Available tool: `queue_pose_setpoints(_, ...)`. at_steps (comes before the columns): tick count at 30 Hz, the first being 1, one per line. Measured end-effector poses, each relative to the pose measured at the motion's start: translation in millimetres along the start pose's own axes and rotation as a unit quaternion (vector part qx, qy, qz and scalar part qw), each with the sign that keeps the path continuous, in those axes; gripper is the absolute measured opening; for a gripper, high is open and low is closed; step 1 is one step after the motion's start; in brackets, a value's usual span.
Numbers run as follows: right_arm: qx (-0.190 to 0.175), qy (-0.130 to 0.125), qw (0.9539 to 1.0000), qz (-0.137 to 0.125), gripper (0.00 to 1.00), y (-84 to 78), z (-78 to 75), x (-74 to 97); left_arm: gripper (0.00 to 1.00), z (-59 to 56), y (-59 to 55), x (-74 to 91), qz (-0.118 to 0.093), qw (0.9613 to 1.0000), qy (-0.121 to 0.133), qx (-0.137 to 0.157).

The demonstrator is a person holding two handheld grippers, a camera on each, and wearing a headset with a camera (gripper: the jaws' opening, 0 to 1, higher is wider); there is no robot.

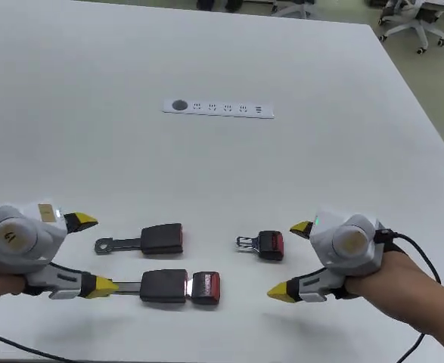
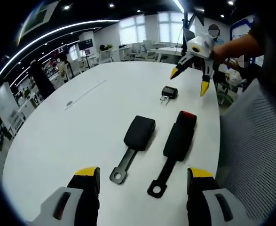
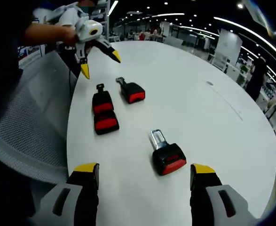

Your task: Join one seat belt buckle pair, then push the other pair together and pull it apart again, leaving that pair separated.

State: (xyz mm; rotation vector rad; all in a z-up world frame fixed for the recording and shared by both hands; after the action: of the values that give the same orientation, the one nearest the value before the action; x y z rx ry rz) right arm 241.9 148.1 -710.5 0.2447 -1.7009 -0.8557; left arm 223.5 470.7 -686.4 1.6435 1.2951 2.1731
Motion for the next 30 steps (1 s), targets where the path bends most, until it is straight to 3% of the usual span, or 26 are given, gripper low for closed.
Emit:
queue_pose_setpoints(5, -0.03, -0.02, 0.9992, -0.014, 0.89, -3.4, 7.6, 5.1, 0.85, -5.5, -20.0, 13.6, -0.004, 0.9993, 0.017, 0.032)
queue_pose_setpoints(9, -0.047, -0.041, 0.9975, -0.031, 0.99, -5.8, 11.5, 10.5, 0.94, -4.1, -30.9, 18.2, -0.008, 0.9984, 0.028, 0.047)
queue_pose_setpoints(11, -0.056, -0.049, 0.9965, -0.038, 0.99, -5.8, 13.1, 15.6, 0.99, -1.6, -35.6, 19.6, -0.012, 0.9979, 0.031, 0.056)
queue_pose_setpoints(16, -0.06, -0.056, 0.9957, -0.042, 0.99, -10.6, 16.7, 18.0, 1.0, -2.8, -35.9, 17.1, -0.027, 0.9958, 0.042, 0.077)
queue_pose_setpoints(25, -0.072, -0.063, 0.9935, -0.062, 0.99, -8.6, 19.0, 15.8, 1.0, -13.4, -40.1, 15.6, -0.02, 0.9947, 0.046, 0.09)
queue_pose_setpoints(27, -0.078, -0.065, 0.9927, -0.065, 0.99, -7.4, 20.7, 17.5, 1.0, -15.4, -40.8, 18.4, -0.035, 0.9925, 0.042, 0.109)
queue_pose_setpoints(30, -0.087, -0.068, 0.9915, -0.068, 0.99, -7.9, 23.4, 18.0, 1.0, -18.3, -36.4, 21.3, -0.044, 0.992, 0.046, 0.109)
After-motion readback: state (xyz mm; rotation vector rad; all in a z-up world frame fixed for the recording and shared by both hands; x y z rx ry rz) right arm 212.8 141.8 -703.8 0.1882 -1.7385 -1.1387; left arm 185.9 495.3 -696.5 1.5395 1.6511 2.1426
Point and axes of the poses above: the centre of the closed fingertips' face, and the gripper's own axes: x roughly backward along the fingers, z roughly to its left, y roughly out of its top, the point moved 4 cm from there along x, roughly backward along the fingers, and after that the axes turned 1 degree about -y, right-handed, at the moved point
